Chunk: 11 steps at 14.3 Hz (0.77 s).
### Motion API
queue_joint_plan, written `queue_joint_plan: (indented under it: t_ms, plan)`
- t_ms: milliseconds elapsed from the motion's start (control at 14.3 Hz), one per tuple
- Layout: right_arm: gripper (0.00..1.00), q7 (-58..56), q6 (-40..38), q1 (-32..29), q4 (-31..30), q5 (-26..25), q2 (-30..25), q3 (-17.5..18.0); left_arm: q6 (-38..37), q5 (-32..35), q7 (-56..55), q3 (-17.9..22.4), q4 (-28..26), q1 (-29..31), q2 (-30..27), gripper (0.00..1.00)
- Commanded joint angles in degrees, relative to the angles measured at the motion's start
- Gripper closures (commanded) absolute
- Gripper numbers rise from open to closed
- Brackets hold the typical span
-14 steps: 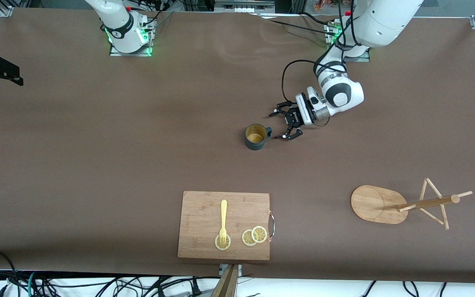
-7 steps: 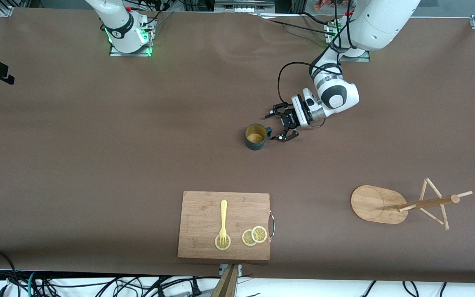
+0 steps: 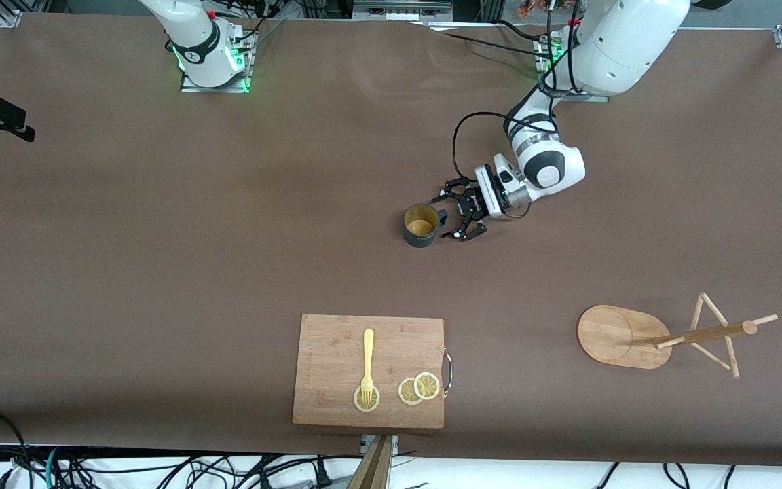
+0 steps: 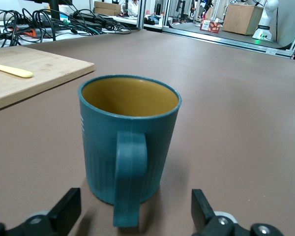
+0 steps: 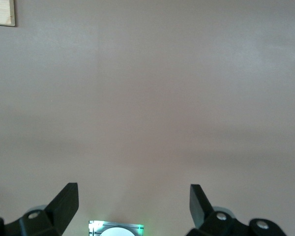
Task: Pass cup and hang on rack
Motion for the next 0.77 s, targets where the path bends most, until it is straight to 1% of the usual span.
queue_joint_plan:
  t_ms: [0, 70, 139, 209, 279, 418, 488, 627, 697]
  plan:
    - [0.0, 0.34, -0.65, 0.93, 0.99, 0.03, 0.54, -1.14, 0.35, -4.82, 13.38, -0.25, 1.13, -0.18, 1.67, 0.28]
    - [0.0, 0.34, -0.65, 1.19, 0.73, 0.12, 0.2, -1.06, 0.35, -4.56, 13.47, -0.16, 1.39, -0.18, 1.67, 0.39]
    - [0.0, 0.34, -0.56, 1.28, 0.73, 0.12, 0.19, -0.88, 0.35, -4.56, 13.55, -0.16, 1.4, -0.18, 1.67, 0.58]
    - [0.0, 0.34, -0.73, 1.28, 0.73, 0.12, 0.19, -0.88, 0.35, -4.56, 13.55, -0.07, 1.4, -0.18, 1.67, 0.71]
    - [0.0, 0.34, -0.74, 1.28, 0.64, 0.12, 0.19, -0.88, 0.35, -4.56, 13.55, 0.1, 1.4, -0.18, 1.67, 0.77]
    - [0.0, 0.34, -0.3, 1.28, 0.64, 0.12, 0.11, -0.62, 0.35, -4.56, 13.38, 0.45, 1.4, -0.09, 1.67, 0.97]
    - [0.0, 0.34, 0.31, 1.37, 0.55, 0.12, 0.1, -0.53, 0.35, -4.56, 13.03, 0.89, 1.31, -0.01, 1.58, 1.0]
    - [0.0, 0.34, 0.85, 1.28, 0.29, 0.12, 0.11, -0.44, 0.35, -4.56, 11.19, 1.33, 1.31, 0.43, 1.41, 1.0]
    - [0.0, 0.43, 0.85, 1.28, 0.2, 0.12, 0.19, -0.53, 0.35, -4.47, 7.96, 1.51, 1.22, 0.61, 0.88, 1.0]
